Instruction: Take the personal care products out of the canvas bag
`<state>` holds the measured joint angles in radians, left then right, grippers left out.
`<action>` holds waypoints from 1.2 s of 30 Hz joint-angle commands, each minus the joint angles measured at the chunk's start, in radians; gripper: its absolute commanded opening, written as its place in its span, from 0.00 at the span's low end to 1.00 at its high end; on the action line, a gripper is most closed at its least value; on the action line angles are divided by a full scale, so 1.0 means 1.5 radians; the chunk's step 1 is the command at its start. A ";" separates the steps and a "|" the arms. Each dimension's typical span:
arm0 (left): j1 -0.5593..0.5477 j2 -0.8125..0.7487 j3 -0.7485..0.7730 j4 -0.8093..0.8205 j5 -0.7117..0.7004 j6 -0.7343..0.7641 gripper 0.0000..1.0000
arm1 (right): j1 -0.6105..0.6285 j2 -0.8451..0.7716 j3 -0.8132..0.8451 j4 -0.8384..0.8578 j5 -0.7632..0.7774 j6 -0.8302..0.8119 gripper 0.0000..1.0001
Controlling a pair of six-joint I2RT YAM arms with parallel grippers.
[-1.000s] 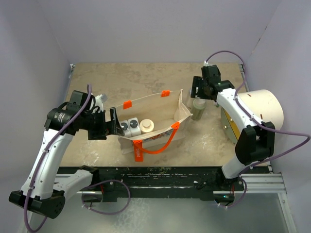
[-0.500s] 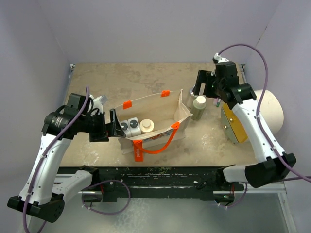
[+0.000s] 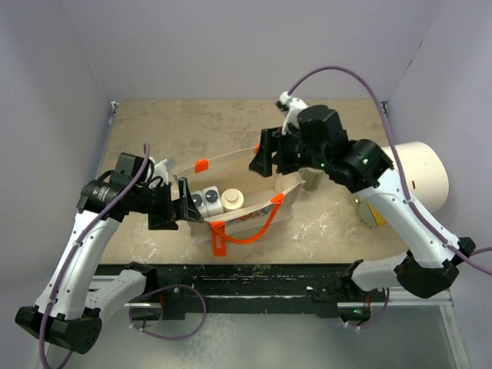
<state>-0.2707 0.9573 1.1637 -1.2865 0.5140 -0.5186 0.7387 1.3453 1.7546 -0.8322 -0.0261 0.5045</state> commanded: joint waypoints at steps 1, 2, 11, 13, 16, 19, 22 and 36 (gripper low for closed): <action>-0.002 -0.028 -0.026 0.082 0.035 -0.052 0.99 | 0.047 -0.007 -0.089 0.041 -0.069 0.037 0.69; -0.002 -0.037 -0.038 0.100 0.043 -0.066 0.99 | 0.050 -0.012 -0.119 0.053 -0.071 0.038 0.69; -0.002 -0.038 -0.114 0.249 0.080 -0.156 0.99 | 0.055 -0.021 -0.279 0.128 -0.052 0.010 0.57; -0.003 -0.023 -0.111 0.253 0.071 -0.161 0.99 | 0.056 -0.024 -0.310 0.139 -0.057 0.025 0.57; -0.002 -0.004 -0.112 0.226 0.063 -0.165 0.99 | 0.062 -0.033 -0.364 0.154 -0.076 0.057 0.56; -0.002 -0.018 -0.148 0.220 0.085 -0.177 1.00 | 0.076 -0.053 -0.411 0.168 -0.094 0.086 0.56; -0.002 -0.039 -0.200 0.208 0.099 -0.188 0.98 | 0.080 -0.075 -0.450 0.175 -0.090 0.092 0.56; -0.003 -0.095 -0.200 0.066 0.041 -0.205 0.92 | 0.082 0.097 -0.272 0.194 -0.011 -0.175 0.78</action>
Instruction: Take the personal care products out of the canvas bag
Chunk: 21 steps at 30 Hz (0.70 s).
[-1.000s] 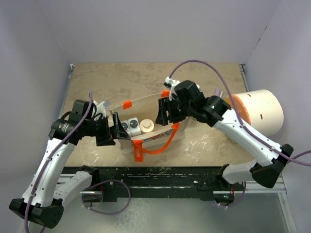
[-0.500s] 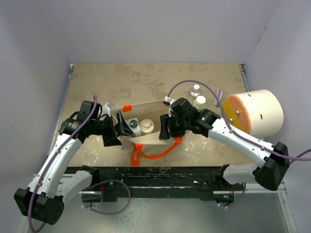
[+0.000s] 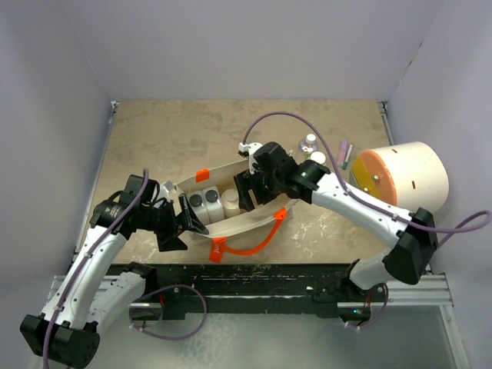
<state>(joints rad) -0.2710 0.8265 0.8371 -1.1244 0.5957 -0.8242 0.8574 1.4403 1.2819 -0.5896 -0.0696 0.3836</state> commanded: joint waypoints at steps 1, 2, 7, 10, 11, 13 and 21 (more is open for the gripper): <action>-0.002 -0.008 0.017 -0.041 -0.012 0.000 0.92 | 0.004 0.043 0.044 0.044 0.007 -0.110 0.79; -0.002 -0.009 0.018 -0.040 -0.010 0.001 0.92 | 0.009 0.051 0.042 0.055 -0.001 -0.125 0.80; -0.003 -0.008 0.026 -0.025 0.003 0.001 0.92 | 0.022 0.044 -0.002 0.140 0.024 -0.194 0.91; -0.003 -0.005 0.034 -0.022 0.013 0.009 0.92 | 0.023 0.049 -0.018 0.184 0.020 -0.253 0.99; -0.002 -0.003 0.035 -0.021 0.019 0.013 0.92 | 0.023 0.054 -0.020 0.193 0.021 -0.271 0.99; -0.002 0.003 0.039 -0.022 0.028 0.024 0.92 | 0.023 0.067 -0.027 0.209 0.009 -0.304 1.00; -0.002 0.023 0.052 -0.025 0.034 0.062 0.94 | 0.028 0.131 -0.016 0.218 -0.057 -0.353 1.00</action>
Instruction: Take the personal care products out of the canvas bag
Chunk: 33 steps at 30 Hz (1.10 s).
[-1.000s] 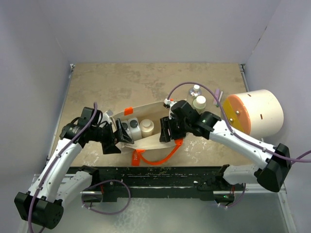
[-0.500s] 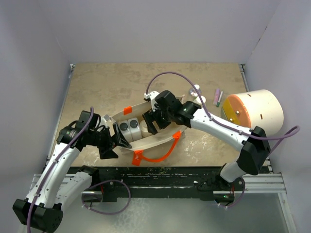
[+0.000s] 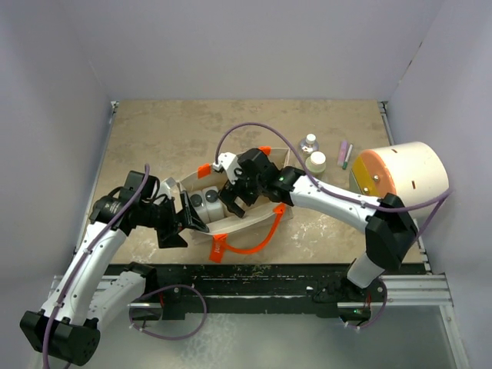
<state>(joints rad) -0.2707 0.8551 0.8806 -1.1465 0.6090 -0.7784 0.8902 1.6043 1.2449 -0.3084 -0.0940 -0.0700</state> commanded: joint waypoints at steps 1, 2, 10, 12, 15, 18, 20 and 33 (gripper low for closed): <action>-0.003 0.005 0.023 -0.010 0.028 0.033 0.94 | 0.009 0.027 0.011 0.032 -0.042 -0.051 1.00; -0.002 0.007 0.025 -0.010 0.030 0.035 0.94 | 0.011 0.032 0.010 0.036 -0.042 -0.052 1.00; -0.003 0.012 0.038 -0.011 0.023 0.044 0.95 | 0.014 0.081 0.016 0.050 -0.009 -0.070 1.00; -0.003 0.011 0.038 -0.010 0.022 0.042 0.95 | 0.014 0.088 0.012 0.063 -0.005 -0.078 0.99; -0.003 0.013 0.039 -0.010 0.022 0.047 0.95 | 0.014 0.098 0.009 0.072 -0.013 -0.090 0.98; -0.003 0.021 0.040 -0.012 0.022 0.059 0.96 | 0.015 0.096 -0.003 0.101 -0.039 -0.117 0.97; -0.002 0.028 0.043 -0.014 0.022 0.068 0.96 | 0.015 0.086 -0.017 0.124 -0.057 -0.141 0.96; -0.003 0.054 0.061 -0.026 0.004 0.103 0.96 | 0.014 0.070 -0.067 0.161 -0.129 -0.267 0.72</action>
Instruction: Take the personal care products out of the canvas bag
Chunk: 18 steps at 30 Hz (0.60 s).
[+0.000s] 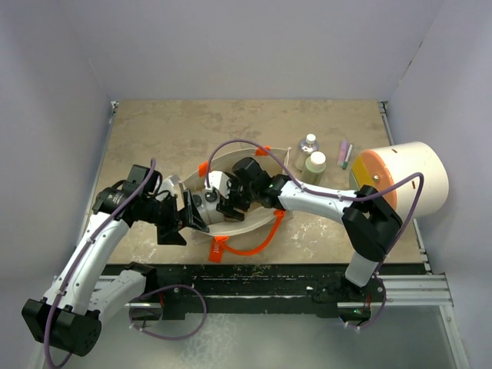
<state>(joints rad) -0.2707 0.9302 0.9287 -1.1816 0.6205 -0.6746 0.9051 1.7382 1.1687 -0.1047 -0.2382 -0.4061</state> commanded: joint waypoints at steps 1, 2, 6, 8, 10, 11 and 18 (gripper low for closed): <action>-0.002 0.003 0.028 -0.003 -0.005 0.034 0.96 | 0.004 -0.022 -0.018 0.027 -0.034 -0.042 0.67; -0.002 0.002 0.028 -0.005 -0.005 0.034 0.96 | 0.004 -0.025 -0.020 0.029 -0.034 -0.038 0.60; -0.002 -0.006 0.029 -0.008 -0.010 0.029 0.96 | 0.003 -0.062 -0.039 0.053 -0.018 -0.013 0.37; -0.003 -0.008 0.028 -0.008 -0.010 0.029 0.97 | 0.001 -0.090 -0.047 0.067 -0.006 0.006 0.29; -0.003 -0.008 0.027 -0.009 -0.011 0.029 0.97 | -0.006 -0.115 -0.051 0.075 0.003 0.030 0.24; -0.003 -0.008 0.028 -0.008 -0.012 0.030 0.97 | -0.011 -0.127 -0.054 0.081 0.005 0.045 0.21; -0.003 -0.010 0.036 -0.014 -0.013 0.035 0.97 | -0.040 -0.175 -0.036 0.074 0.033 0.182 0.00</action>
<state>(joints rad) -0.2707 0.9291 0.9371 -1.1995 0.6075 -0.6579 0.8692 1.5620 1.0595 -0.0731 -0.2096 -0.2848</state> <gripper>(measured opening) 0.964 0.703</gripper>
